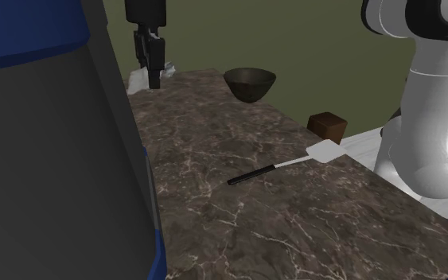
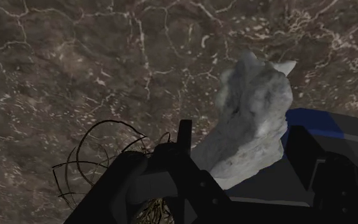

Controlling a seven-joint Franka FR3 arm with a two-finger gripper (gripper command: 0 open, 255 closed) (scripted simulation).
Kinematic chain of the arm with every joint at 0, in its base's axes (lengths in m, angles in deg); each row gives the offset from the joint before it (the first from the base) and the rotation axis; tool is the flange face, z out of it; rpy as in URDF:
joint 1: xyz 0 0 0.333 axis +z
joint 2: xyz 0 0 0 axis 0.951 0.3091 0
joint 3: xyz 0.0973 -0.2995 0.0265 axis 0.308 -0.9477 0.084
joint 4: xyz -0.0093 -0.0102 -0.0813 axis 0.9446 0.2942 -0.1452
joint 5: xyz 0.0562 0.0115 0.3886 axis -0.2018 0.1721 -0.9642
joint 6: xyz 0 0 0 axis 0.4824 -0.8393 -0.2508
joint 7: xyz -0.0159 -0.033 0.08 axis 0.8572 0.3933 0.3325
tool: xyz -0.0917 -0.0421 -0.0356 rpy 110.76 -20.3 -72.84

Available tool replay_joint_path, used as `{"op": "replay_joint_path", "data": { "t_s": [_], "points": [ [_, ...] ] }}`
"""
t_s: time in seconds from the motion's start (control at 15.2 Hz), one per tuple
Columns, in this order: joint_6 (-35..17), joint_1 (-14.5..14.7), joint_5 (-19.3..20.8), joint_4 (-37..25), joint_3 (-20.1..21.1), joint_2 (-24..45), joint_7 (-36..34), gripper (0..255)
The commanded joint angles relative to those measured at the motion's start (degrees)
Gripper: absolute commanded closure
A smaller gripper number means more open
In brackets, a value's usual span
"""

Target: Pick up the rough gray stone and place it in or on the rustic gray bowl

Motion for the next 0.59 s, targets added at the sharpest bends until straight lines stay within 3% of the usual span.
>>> {"op": "replay_joint_path", "data": {
  "t_s": [0.0,0.26,0.53],
  "points": [
    [1.78,0.15,0.18,-2.34,0.05,0.59,-0.24,255],
    [5.01,0.48,0.62,-7.07,0.15,2.1,-0.67,255],
    [3.51,-3.44,-1.97,1.34,-1.86,-4.53,4.76,255]
  ]
}}
